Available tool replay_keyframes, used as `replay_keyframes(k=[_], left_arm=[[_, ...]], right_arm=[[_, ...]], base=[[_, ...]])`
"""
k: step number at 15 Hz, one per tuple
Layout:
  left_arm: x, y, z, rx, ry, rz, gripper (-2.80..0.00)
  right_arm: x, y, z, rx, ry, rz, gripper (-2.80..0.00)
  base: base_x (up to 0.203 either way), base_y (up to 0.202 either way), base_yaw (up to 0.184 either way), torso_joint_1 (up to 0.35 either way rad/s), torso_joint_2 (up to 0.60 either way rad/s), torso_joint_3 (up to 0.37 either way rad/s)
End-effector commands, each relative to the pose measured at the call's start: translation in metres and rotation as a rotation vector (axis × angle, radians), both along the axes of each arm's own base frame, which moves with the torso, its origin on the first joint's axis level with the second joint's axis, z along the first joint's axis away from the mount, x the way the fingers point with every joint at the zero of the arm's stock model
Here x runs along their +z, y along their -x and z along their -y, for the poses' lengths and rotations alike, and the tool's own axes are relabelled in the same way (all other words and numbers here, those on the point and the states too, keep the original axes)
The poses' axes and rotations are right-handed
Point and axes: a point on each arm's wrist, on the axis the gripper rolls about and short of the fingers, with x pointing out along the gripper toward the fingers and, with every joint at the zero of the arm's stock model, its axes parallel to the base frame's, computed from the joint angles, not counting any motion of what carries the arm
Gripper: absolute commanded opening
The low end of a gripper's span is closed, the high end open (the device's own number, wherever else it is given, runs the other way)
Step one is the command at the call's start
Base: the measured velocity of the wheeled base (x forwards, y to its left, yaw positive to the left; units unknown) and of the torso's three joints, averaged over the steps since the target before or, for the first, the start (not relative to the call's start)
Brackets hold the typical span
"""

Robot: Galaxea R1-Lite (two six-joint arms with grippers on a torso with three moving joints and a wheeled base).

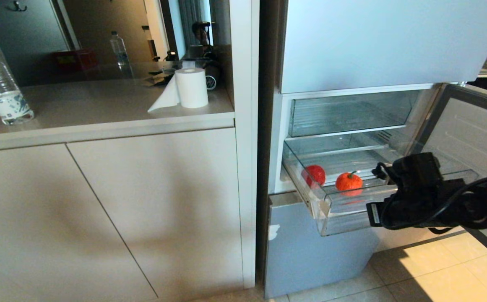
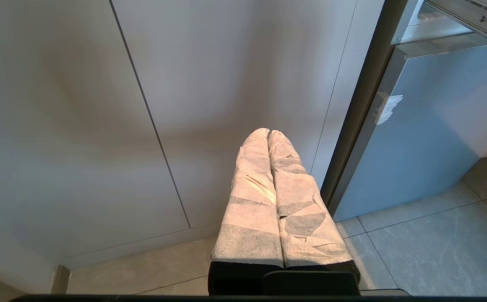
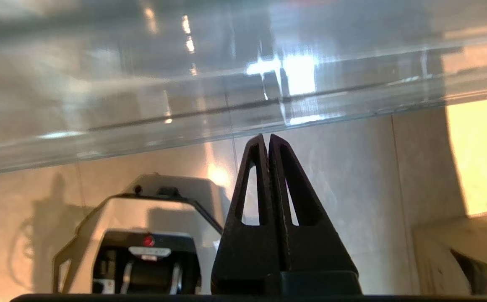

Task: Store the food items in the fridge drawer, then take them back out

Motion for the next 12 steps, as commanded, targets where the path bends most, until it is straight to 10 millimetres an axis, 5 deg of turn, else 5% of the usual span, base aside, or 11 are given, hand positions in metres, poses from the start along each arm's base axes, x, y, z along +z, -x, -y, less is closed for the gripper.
replay_keyframes(k=[1,5,12], left_arm=[[0.0,0.0,0.0,0.0,0.0,0.0,-2.8],[0.0,0.0,0.0,0.002,0.0,0.0,-2.8],[0.0,0.0,0.0,0.0,0.0,0.0,-2.8]], right_arm=[[-0.034,-0.045,-0.014,0.015,0.005,-0.025,-2.8],[-0.028,-0.087,-0.038,-0.083,-0.176,0.162,-2.8],[0.002,-0.042,-0.05,-0.106,-0.245,0.219,-2.8]], base=[[0.0,0.0,0.0,0.0,0.0,0.0],[0.0,0.0,0.0,0.0,0.0,0.0],[0.0,0.0,0.0,0.0,0.0,0.0]])
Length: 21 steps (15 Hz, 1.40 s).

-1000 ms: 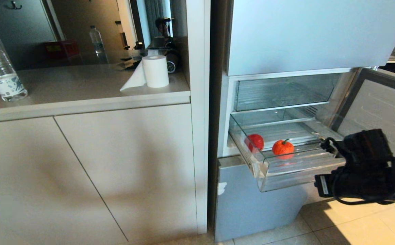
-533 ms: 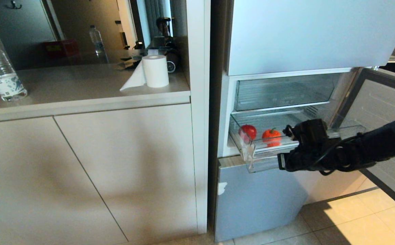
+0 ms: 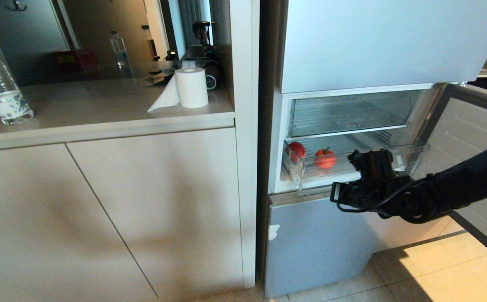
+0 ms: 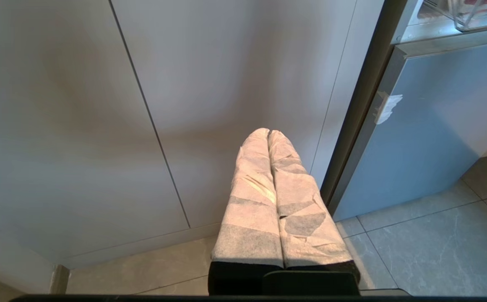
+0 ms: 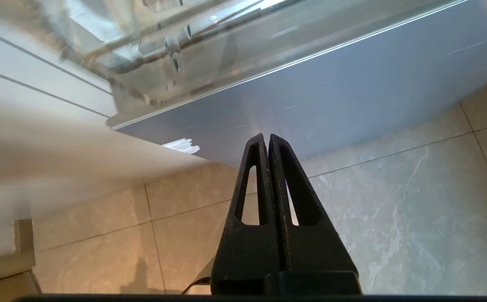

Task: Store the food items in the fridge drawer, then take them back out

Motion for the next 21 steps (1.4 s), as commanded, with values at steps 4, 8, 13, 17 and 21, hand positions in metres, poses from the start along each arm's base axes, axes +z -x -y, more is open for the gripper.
replay_keyframes(k=[4,8,13,17,21], left_arm=[[0.0,0.0,0.0,0.0,0.0,0.0,-2.8],[0.0,0.0,0.0,0.0,0.0,0.0,-2.8],[0.0,0.0,0.0,0.0,0.0,0.0,-2.8],[0.0,0.0,0.0,0.0,0.0,0.001,-2.8],[0.0,0.0,0.0,0.0,0.0,0.001,-2.8]], right_arm=[[-0.01,-0.03,-0.011,0.017,0.013,0.031,-2.8],[-0.014,-0.074,-0.024,0.003,0.008,0.099,-2.8],[-0.018,-0.095,-0.043,-0.155,0.049,0.137,-2.8],[-0.003,-0.1,-0.065,-0.227,-0.149,0.418,-2.8],[0.006,-0.078,-0.063,-0.274,-0.147,0.434,-2.8]], base=[[0.0,0.0,0.0,0.0,0.0,0.0],[0.0,0.0,0.0,0.0,0.0,0.0],[0.0,0.0,0.0,0.0,0.0,0.0],[0.0,0.0,0.0,0.0,0.0,0.0],[0.0,0.0,0.0,0.0,0.0,0.0]])
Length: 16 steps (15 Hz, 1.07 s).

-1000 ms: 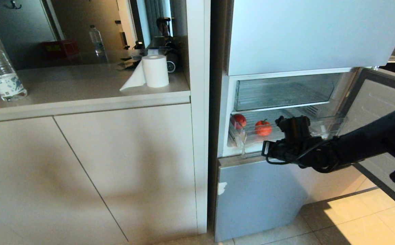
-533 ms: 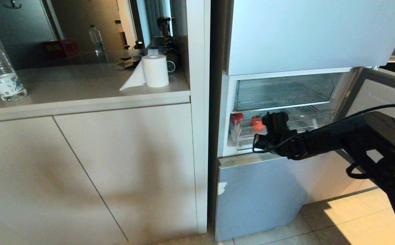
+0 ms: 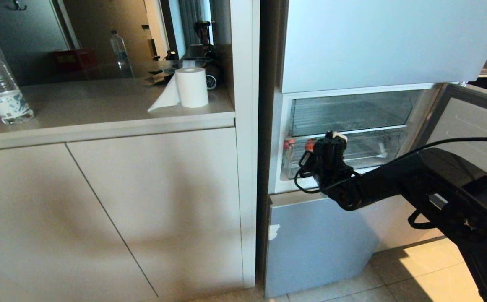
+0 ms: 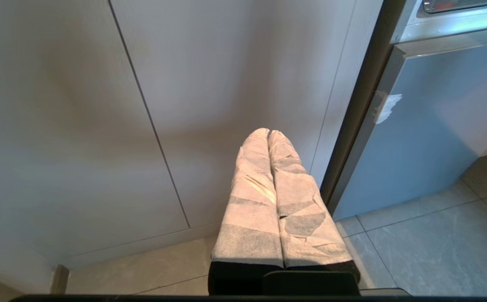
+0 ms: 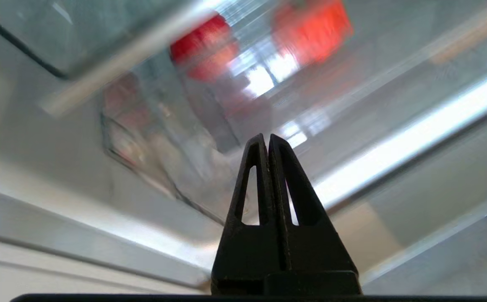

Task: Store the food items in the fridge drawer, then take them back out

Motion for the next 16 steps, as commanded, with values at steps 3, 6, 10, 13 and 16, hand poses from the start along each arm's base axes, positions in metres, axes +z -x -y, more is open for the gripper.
replay_keyframes(k=[3,6,10,13,16], left_arm=[[0.0,0.0,0.0,0.001,0.0,0.0,-2.8],[0.0,0.0,0.0,0.002,0.0,0.0,-2.8],[0.0,0.0,0.0,0.001,0.0,0.0,-2.8],[0.0,0.0,0.0,0.001,0.0,0.001,-2.8],[0.0,0.0,0.0,0.001,0.0,0.0,-2.8]], right_arm=[[0.02,0.042,0.012,0.013,0.014,-0.049,-2.8],[0.055,0.096,0.03,0.065,0.027,-0.06,-2.8],[0.114,0.22,0.077,0.208,0.113,0.026,-2.8],[0.127,0.328,0.124,0.279,0.199,0.115,-2.8],[0.089,0.409,0.159,0.232,0.317,0.056,-2.8]], base=[[0.0,0.0,0.0,0.0,0.0,0.0],[0.0,0.0,0.0,0.0,0.0,0.0],[0.0,0.0,0.0,0.0,0.0,0.0],[0.0,0.0,0.0,0.0,0.0,0.0],[0.0,0.0,0.0,0.0,0.0,0.0]])
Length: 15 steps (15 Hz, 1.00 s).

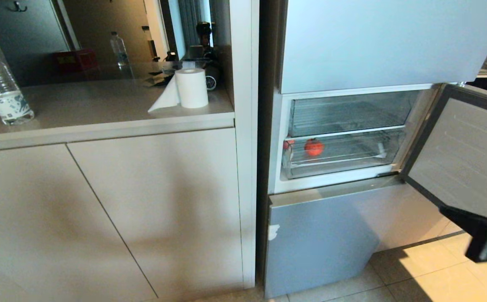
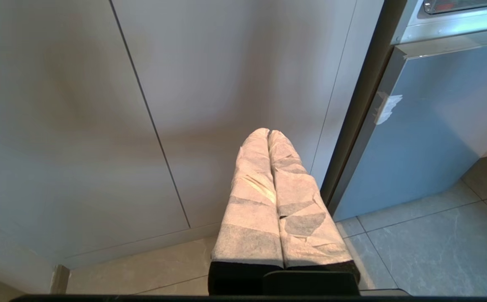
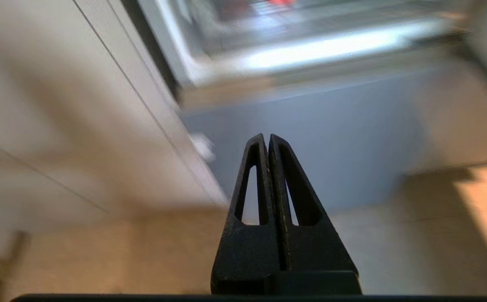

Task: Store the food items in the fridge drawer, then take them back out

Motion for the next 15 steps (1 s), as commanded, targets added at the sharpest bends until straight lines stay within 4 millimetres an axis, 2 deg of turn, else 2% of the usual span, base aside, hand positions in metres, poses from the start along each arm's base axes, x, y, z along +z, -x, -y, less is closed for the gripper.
replay_keyframes(k=[1,3,5,8,15], left_arm=[[0.0,0.0,0.0,0.002,0.0,0.0,-2.8],[0.0,0.0,0.0,0.001,0.0,0.0,-2.8],[0.0,0.0,0.0,0.001,0.0,0.0,-2.8],[0.0,0.0,0.0,0.002,0.001,0.0,-2.8],[0.0,0.0,0.0,0.005,0.001,0.0,-2.8]], right_arm=[[-0.025,0.084,0.027,-0.078,0.062,0.115,-2.8],[-0.068,0.111,0.03,-0.103,0.163,0.083,-2.8],[-0.097,0.128,0.03,-0.105,0.214,0.068,-2.8],[-0.11,0.146,0.03,-0.106,0.221,0.232,-2.8],[-0.115,0.146,0.03,-0.112,0.207,0.218,-2.8]], base=[[0.0,0.0,0.0,0.0,0.0,0.0],[0.0,0.0,0.0,0.0,0.0,0.0],[0.0,0.0,0.0,0.0,0.0,0.0],[0.0,0.0,0.0,0.0,0.0,0.0],[0.0,0.0,0.0,0.0,0.0,0.0]])
